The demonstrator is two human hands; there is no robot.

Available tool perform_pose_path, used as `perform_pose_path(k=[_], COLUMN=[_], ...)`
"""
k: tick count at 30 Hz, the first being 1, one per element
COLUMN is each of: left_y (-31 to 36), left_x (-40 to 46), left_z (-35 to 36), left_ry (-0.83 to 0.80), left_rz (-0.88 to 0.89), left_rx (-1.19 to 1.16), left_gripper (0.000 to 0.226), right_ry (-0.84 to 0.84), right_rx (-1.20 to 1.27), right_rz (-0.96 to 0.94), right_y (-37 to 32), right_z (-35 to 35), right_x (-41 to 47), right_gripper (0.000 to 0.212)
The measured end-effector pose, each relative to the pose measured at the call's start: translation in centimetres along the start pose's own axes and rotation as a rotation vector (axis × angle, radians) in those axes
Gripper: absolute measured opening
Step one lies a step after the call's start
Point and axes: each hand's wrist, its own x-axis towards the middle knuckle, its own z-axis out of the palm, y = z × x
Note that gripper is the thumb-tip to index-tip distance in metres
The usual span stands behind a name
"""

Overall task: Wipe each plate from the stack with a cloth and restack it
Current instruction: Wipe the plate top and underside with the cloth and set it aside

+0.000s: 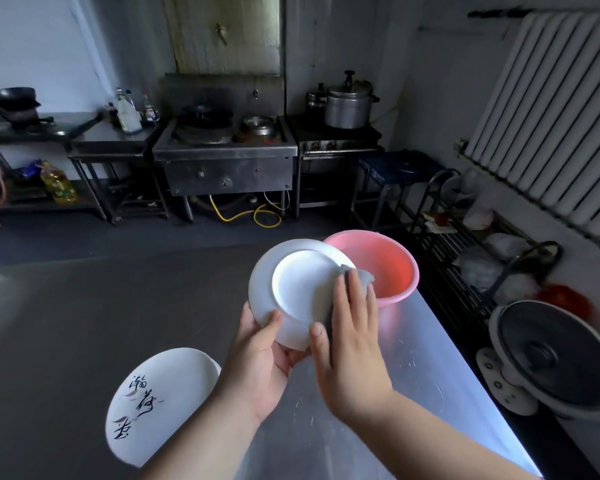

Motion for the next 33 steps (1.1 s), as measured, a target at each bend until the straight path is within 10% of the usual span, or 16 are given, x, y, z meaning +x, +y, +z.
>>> perform_pose_path(k=[5, 15, 24, 29, 33], left_y=[-1.1, -3.0, -7.6, -13.0, -16.7], left_x=[-0.4, -1.2, 0.6, 1.6, 3.3], left_z=[-0.8, -2.7, -2.4, 0.0, 1.3], left_ry=[-0.022, -0.144, -0.133, -0.007, 0.171], left_rz=[-0.064, -0.243, -0.442, -0.564, -0.634], left_rx=[0.004, 0.197, 0.428, 0.423, 0.342], left_gripper=[0.042, 0.047, 0.052, 0.055, 0.085], right_ry=[-0.066, -0.28, -0.788, -0.863, -0.787], right_rx=[-0.012, 0.039, 0.105, 0.278, 0.396], right_rz=[-0.078, 0.368, 0.647, 0.838, 0.9], right_y=[1.8, 7.4, 13.6, 17.9, 21.0], right_z=[0.2, -7.9, -11.0, -10.6, -10.4], right_x=[-2.7, 3.3, 2.3, 0.5, -1.0], right_gripper=[0.074, 0.04, 0.049, 0.093, 0.079])
